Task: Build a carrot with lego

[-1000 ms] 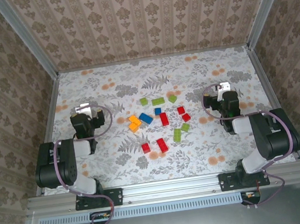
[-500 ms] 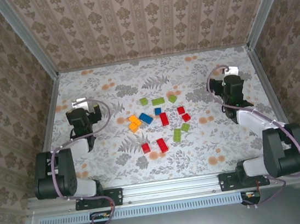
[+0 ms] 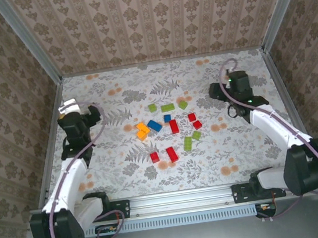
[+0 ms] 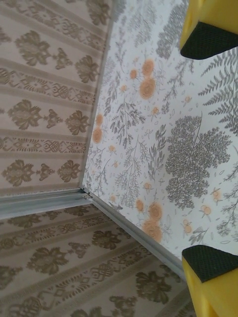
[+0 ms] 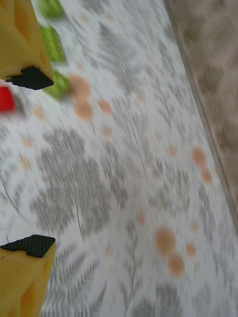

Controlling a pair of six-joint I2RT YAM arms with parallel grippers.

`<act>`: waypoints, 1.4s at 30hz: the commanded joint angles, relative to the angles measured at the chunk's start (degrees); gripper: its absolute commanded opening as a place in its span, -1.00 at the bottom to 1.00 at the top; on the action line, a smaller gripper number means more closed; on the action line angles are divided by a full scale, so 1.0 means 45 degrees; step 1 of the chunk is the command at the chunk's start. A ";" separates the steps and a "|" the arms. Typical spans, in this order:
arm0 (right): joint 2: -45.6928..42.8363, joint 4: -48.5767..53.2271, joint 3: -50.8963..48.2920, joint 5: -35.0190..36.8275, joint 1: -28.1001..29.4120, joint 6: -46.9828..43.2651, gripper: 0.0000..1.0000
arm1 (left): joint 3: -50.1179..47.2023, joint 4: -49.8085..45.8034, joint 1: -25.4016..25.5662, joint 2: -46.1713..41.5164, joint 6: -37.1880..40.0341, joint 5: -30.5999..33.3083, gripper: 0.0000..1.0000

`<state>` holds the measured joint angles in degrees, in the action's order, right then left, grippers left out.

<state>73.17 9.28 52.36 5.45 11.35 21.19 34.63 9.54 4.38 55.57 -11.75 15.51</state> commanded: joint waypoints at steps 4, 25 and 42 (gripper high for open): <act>0.0023 0.4879 0.1568 0.0374 0.4310 0.0650 0.67 | 0.1100 -0.3623 -0.0396 -0.1736 -0.2317 -0.2804 1.00; 0.5303 0.5119 0.2178 0.0808 1.0262 0.2073 0.46 | 0.1237 -0.8285 -0.0584 -0.1460 -0.3074 -0.2430 0.95; 0.6989 0.5399 0.3541 0.1124 1.0337 0.2131 0.29 | 0.0956 -0.8134 -0.0603 -0.1935 -0.3046 -0.2399 0.94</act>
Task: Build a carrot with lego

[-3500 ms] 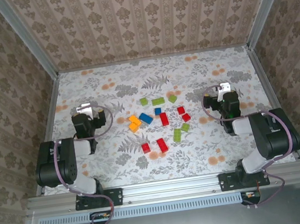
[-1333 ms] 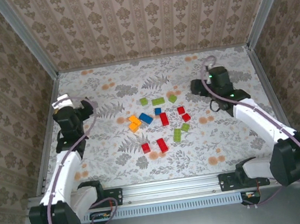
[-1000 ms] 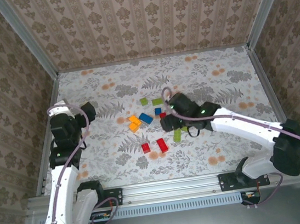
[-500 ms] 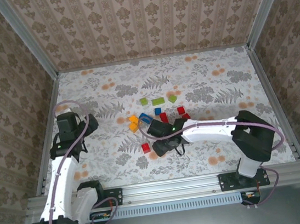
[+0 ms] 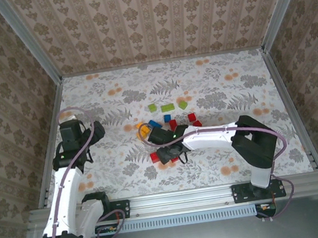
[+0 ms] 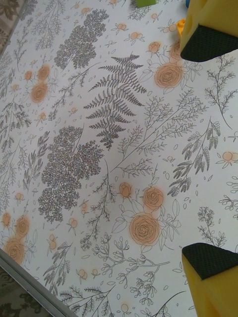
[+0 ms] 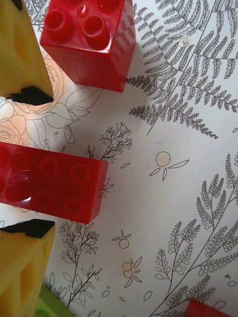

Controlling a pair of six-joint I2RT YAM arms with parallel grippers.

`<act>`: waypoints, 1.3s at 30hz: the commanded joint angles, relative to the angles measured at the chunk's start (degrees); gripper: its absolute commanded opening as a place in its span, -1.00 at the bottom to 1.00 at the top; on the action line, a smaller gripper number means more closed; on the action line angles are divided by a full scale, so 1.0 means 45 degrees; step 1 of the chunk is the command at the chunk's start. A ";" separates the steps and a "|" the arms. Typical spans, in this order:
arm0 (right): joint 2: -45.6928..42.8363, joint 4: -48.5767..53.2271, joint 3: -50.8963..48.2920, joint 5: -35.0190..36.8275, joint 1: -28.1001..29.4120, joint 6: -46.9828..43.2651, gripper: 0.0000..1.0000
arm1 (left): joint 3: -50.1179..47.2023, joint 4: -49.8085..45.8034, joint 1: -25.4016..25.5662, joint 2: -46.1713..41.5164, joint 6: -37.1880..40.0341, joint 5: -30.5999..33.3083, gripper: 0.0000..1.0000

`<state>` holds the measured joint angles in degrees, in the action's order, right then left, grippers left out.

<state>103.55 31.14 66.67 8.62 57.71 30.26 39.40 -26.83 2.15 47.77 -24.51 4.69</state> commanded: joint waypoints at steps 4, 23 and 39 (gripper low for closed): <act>0.0271 0.0562 0.0326 0.0562 0.0027 0.0210 0.28 | -0.0120 -0.0039 -0.0108 -0.0209 -0.0219 -0.0006 0.94; 0.0499 -0.0006 -0.0280 0.0466 -0.0264 0.0463 0.18 | -0.0268 0.0156 -0.0107 -0.0286 -0.0188 -0.0222 0.94; 0.0758 -0.0522 -0.0487 0.0137 -0.0520 0.0368 -0.06 | -0.0311 0.0311 -0.0112 -0.0148 -0.0188 -0.0300 0.94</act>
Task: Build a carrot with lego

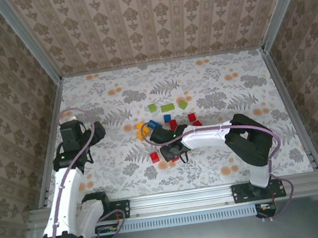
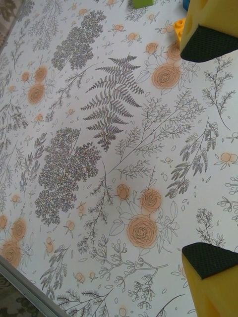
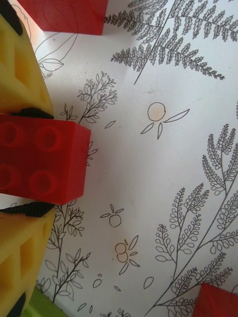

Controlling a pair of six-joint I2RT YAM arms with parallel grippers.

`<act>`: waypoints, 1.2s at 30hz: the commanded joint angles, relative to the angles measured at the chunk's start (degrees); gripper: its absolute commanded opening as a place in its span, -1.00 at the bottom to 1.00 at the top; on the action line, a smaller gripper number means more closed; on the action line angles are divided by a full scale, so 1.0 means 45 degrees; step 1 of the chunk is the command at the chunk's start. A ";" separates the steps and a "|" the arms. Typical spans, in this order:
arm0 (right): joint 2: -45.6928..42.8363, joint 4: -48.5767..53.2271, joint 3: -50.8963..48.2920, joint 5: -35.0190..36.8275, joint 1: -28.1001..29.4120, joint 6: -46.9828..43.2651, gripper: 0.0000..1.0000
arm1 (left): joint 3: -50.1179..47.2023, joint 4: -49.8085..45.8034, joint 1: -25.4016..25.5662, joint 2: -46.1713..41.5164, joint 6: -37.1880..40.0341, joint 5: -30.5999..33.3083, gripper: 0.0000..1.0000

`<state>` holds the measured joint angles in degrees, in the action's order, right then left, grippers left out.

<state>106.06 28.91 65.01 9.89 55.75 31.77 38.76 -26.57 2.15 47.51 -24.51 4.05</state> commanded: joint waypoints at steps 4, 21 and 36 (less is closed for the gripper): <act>-0.0001 0.0096 -0.0116 -0.0128 -0.0120 -0.0019 -0.12 | -0.0158 0.0297 -0.0094 -0.0001 -0.0178 -0.0163 0.93; -0.1953 0.1277 0.0704 -0.2158 -0.0083 0.0482 -0.20 | -0.0157 0.0464 -0.0088 0.0302 -0.0171 -0.0041 0.92; 0.0296 0.1292 0.3198 -0.3361 0.0093 0.1114 -0.21 | -0.0165 0.0411 -0.0074 0.0170 -0.0105 -0.0198 0.92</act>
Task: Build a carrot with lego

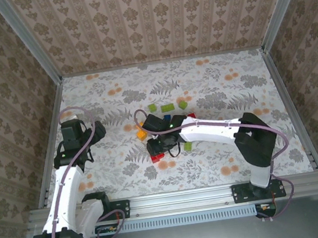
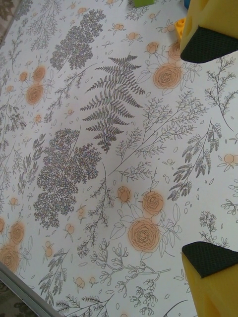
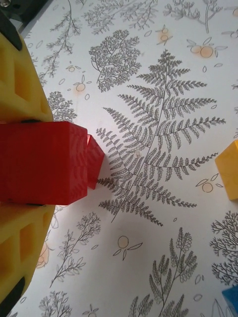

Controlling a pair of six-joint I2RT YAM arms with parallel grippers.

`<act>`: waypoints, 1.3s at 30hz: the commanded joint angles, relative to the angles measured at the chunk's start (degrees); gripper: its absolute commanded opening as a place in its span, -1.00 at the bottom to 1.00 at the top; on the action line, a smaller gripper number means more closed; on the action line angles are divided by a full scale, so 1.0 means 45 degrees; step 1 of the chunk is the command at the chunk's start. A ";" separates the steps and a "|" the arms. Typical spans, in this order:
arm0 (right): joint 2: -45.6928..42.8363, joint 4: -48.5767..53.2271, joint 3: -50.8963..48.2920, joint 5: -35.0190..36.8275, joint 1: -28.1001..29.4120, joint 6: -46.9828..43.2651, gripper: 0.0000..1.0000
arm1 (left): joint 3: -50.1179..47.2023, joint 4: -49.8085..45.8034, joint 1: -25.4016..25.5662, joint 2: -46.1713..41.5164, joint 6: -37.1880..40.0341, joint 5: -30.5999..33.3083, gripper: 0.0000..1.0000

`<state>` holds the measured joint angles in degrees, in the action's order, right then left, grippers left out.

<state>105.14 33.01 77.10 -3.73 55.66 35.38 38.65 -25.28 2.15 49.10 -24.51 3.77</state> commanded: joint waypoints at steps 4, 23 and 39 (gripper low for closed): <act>0.0915 0.0554 0.0796 -0.0091 0.0189 0.0434 -0.21 | -0.0114 0.0114 -0.0050 -0.0223 -0.0112 -0.0228 0.92; 0.1775 0.0796 0.0941 0.0620 0.0461 0.0909 -0.20 | -0.0164 0.0148 -0.0049 -0.0267 -0.0110 -0.0389 0.92; 0.1824 0.0983 0.0419 0.1411 0.0976 0.1557 -0.21 | -0.0208 0.0171 -0.0027 -0.0272 -0.0117 -0.0444 0.92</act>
<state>111.39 33.54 80.75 1.61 59.16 40.62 38.63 -25.28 2.15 48.99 -24.49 2.70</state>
